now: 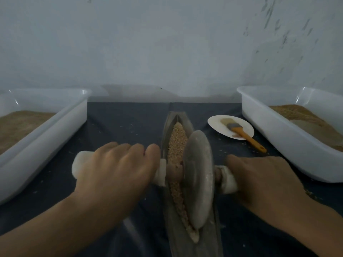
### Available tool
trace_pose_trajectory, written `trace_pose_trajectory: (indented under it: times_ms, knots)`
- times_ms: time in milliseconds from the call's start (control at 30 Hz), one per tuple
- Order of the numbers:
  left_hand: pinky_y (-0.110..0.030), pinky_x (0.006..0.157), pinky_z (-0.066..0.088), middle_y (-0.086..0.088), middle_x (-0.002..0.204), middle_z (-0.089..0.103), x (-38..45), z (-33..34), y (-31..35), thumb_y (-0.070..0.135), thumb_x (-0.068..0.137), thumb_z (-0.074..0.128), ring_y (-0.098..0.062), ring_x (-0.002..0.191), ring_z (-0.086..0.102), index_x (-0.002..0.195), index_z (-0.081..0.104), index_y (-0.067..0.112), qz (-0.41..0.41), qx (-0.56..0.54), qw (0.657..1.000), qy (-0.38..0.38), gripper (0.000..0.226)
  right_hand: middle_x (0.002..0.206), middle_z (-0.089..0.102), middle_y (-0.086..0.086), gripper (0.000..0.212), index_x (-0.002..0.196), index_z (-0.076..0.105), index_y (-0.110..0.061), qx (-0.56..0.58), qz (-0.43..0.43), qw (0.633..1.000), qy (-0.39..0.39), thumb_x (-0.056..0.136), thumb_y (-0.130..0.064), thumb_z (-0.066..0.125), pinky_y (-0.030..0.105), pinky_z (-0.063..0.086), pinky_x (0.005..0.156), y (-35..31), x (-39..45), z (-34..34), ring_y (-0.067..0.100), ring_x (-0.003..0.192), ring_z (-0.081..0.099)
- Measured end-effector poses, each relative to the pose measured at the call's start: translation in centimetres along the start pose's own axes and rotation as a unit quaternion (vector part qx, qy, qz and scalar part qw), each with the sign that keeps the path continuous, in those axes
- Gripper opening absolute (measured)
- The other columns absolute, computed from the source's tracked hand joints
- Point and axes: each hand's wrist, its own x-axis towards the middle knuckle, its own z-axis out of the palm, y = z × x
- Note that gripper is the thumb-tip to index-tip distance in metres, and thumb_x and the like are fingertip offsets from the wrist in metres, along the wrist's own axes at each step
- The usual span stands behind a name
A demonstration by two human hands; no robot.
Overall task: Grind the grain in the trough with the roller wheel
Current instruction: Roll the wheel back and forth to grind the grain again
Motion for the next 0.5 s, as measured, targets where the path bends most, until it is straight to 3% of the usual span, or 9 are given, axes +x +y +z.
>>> trace_pose_trajectory:
  times_ms: [100, 200, 300, 400, 500]
  knots:
    - [-0.027, 0.046, 0.021, 0.001, 0.049, 0.047, 1.7, 2.5, -0.7, 0.008, 0.038, 0.083, -0.023, 0.038, 0.045, 0.064, 0.048, 0.016, -0.013, 0.012, 0.997, -0.071, 0.045, 0.049, 0.035, -0.012, 0.067, 0.071, 0.021, -0.035, 0.002, 0.016, 1.000, -0.007, 0.050, -0.037, 0.084, 0.028, 0.036, 0.035, 0.2, 1.7, 0.8, 0.011, 0.039, 0.044]
    - [-0.030, 0.053, 0.027, 0.007, 0.070, 0.057, 5.2, 6.7, -2.5, 0.029, 0.073, 0.069, -0.020, 0.060, 0.058, 0.080, 0.035, 0.025, -0.081, 0.064, 0.987, -0.126, 0.035, 0.065, 0.059, -0.002, 0.039, 0.076, 0.038, -0.026, -0.037, 0.030, 0.999, 0.016, 0.070, -0.035, 0.075, 0.029, 0.030, 0.045, 1.7, 6.2, 3.0, 0.022, 0.059, 0.059]
    - [-0.033, 0.058, 0.032, 0.006, 0.085, 0.060, 8.2, 9.4, -4.3, 0.033, 0.083, 0.059, -0.021, 0.070, 0.055, 0.087, 0.037, 0.027, -0.132, 0.035, 0.980, -0.142, 0.023, 0.083, 0.066, 0.004, 0.020, 0.093, 0.048, -0.020, -0.073, 0.069, 0.994, 0.033, 0.083, -0.028, 0.064, 0.030, 0.030, 0.048, 2.9, 10.8, 4.1, 0.027, 0.072, 0.062]
    - [-0.033, 0.059, 0.033, 0.006, 0.078, 0.055, 8.5, 9.9, -4.6, 0.034, 0.084, 0.059, -0.022, 0.068, 0.053, 0.087, 0.038, 0.027, -0.154, 0.005, 0.976, -0.152, 0.023, 0.088, 0.066, 0.006, 0.018, 0.096, 0.048, -0.017, -0.071, 0.074, 0.994, 0.026, 0.085, -0.024, 0.060, 0.034, 0.033, 0.055, 2.8, 12.2, 3.8, 0.031, 0.077, 0.063]
    - [-0.031, 0.055, 0.029, 0.010, 0.064, 0.037, 5.7, 7.4, -3.1, 0.037, 0.084, 0.056, -0.015, 0.056, 0.037, 0.079, 0.030, 0.030, -0.150, -0.011, 0.974, -0.171, 0.028, 0.072, 0.058, -0.002, 0.022, 0.089, 0.049, -0.021, -0.074, 0.034, 0.996, 0.025, 0.081, -0.031, 0.067, 0.032, 0.031, 0.049, 1.6, 8.9, 1.9, 0.023, 0.064, 0.057]
